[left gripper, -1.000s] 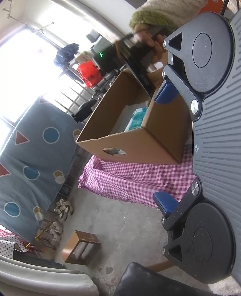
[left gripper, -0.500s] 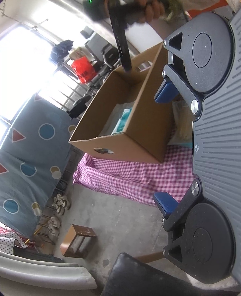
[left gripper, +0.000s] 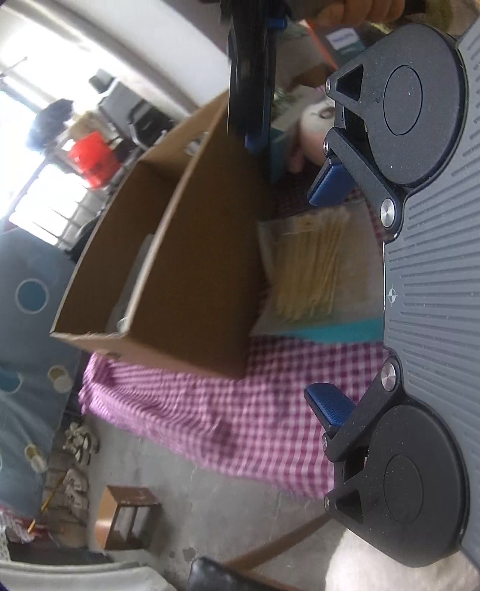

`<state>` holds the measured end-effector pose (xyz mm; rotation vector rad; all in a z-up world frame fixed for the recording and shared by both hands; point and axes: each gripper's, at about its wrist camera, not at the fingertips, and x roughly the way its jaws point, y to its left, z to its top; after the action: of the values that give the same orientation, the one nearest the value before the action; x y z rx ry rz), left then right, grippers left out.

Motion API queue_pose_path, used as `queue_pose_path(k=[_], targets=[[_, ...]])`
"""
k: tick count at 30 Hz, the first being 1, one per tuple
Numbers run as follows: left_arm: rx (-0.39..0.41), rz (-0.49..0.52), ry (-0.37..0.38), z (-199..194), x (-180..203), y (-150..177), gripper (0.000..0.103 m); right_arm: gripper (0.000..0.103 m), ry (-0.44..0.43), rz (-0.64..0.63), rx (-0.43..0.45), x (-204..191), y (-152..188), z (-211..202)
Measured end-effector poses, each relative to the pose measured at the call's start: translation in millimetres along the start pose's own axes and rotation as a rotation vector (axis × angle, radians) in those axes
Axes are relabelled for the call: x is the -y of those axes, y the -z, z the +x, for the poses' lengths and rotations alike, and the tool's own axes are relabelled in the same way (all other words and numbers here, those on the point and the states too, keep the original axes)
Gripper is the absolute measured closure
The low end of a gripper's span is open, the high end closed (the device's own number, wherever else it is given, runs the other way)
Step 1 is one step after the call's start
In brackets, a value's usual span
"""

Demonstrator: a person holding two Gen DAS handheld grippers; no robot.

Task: Organize soft objects
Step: 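Move both grippers toward the clear bag of wooden sticks, then grasp the bag of wooden sticks with the left gripper while the right gripper grasps it too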

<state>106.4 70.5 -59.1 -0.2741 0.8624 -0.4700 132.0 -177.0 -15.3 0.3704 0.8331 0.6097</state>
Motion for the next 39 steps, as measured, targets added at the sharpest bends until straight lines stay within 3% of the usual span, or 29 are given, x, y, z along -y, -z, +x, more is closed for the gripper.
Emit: queue_pose_path(k=[3, 7, 9, 14, 22, 31, 39], targets=[[-0.017, 0.042, -0.012, 9.6, 4.5, 4.7, 0.001, 0.041, 0.108, 0.023, -0.008, 2.3, 9.1, 26.7], [-0.024, 0.079, -0.004, 16.1, 8.3, 7.6, 0.001, 0.039, 0.332, -0.053, -0.040, -6.6, 12.0, 62.1], [-0.031, 0.078, 0.006, 19.7, 8.5, 7.5, 0.001, 0.033, 0.377, -0.075, -0.065, -7.9, 7.8, 76.8], [-0.042, 0.074, 0.013, 26.3, 6.5, 7.8, 0.001, 0.032, 0.436, -0.049, -0.133, 1.0, -2.0, 106.3], [-0.044, 0.060, 0.026, 25.3, 3.3, 7.7, 0.002, 0.032, 0.433, -0.019, -0.191, 6.8, 4.2, 121.9], [-0.037, 0.020, -0.022, 11.9, -10.0, 8.2, 0.006, 0.032, 0.329, 0.013, -0.171, -1.7, 8.5, 122.3], [-0.025, 0.023, -0.009, 10.7, -13.5, 10.6, 0.010, 0.033, 0.375, 0.007, -0.155, 0.8, 15.4, 116.4]])
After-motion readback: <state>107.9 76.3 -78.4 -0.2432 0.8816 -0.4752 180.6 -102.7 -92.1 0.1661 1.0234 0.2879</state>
